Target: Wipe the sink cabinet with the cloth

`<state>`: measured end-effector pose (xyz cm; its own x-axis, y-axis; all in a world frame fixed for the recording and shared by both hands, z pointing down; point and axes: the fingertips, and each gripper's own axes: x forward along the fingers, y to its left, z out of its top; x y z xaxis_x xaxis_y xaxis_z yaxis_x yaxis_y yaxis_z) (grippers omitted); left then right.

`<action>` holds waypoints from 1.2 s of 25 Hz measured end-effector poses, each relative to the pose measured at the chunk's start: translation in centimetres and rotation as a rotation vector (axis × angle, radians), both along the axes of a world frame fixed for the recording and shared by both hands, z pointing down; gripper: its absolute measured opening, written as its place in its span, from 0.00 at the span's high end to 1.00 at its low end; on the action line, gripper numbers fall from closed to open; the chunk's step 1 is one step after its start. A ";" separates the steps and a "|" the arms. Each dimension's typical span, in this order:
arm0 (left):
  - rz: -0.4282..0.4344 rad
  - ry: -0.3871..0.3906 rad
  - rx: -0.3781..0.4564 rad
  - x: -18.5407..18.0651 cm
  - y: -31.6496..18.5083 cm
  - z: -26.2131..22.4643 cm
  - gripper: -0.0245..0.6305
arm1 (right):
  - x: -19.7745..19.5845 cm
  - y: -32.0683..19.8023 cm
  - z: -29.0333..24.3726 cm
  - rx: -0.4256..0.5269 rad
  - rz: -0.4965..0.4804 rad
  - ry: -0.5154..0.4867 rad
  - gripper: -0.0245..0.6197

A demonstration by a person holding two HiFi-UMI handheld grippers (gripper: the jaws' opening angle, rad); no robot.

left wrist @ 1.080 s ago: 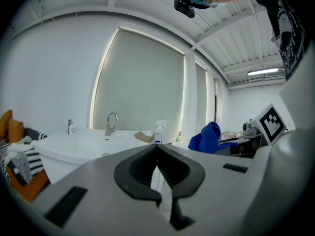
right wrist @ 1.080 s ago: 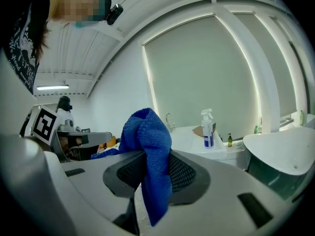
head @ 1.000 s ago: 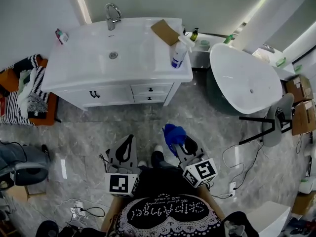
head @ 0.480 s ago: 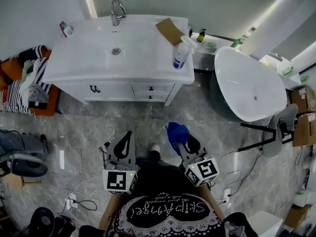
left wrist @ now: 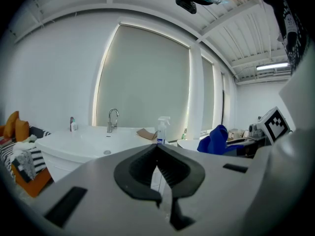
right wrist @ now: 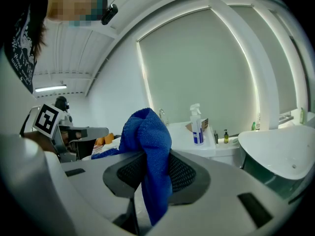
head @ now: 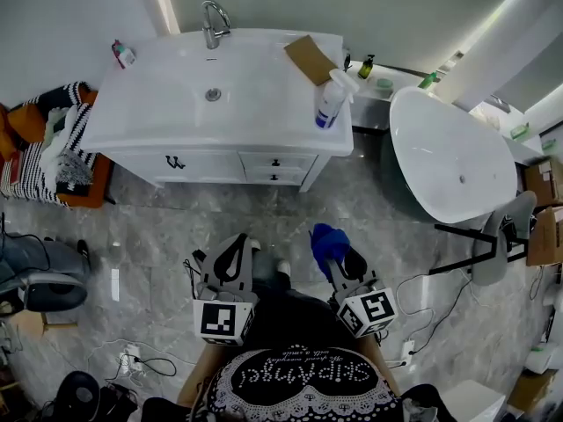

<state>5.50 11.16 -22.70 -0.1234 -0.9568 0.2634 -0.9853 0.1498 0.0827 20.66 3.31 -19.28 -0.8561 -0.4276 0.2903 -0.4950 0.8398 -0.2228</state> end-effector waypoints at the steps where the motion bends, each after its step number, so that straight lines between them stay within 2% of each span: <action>1: 0.002 0.003 -0.002 -0.2 -0.2 0.1 0.96 | -0.2 -0.2 0.0 0.000 0.006 0.003 0.78; 8: 0.034 0.031 -0.026 -3.3 -2.1 0.2 0.96 | -3.6 -1.3 -0.1 0.000 0.020 0.015 0.78; 14: 0.068 0.038 -0.048 -6.9 -3.6 0.3 0.96 | -8.0 -1.7 -0.2 -0.100 -0.015 -0.038 0.78; 23: 0.121 0.047 -0.062 -11.2 -4.1 0.8 0.96 | -12.1 -2.3 0.3 -0.092 0.010 -0.012 0.78; 30: 0.130 0.049 -0.074 -13.1 -3.8 1.4 0.96 | -13.1 -2.2 0.6 -0.080 0.023 -0.006 0.78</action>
<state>-7.56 7.33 -21.28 0.0152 -0.9415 0.3366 -0.9918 0.0285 0.1246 7.54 1.15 -18.72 -0.8479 -0.4233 0.3190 -0.5128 0.8076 -0.2913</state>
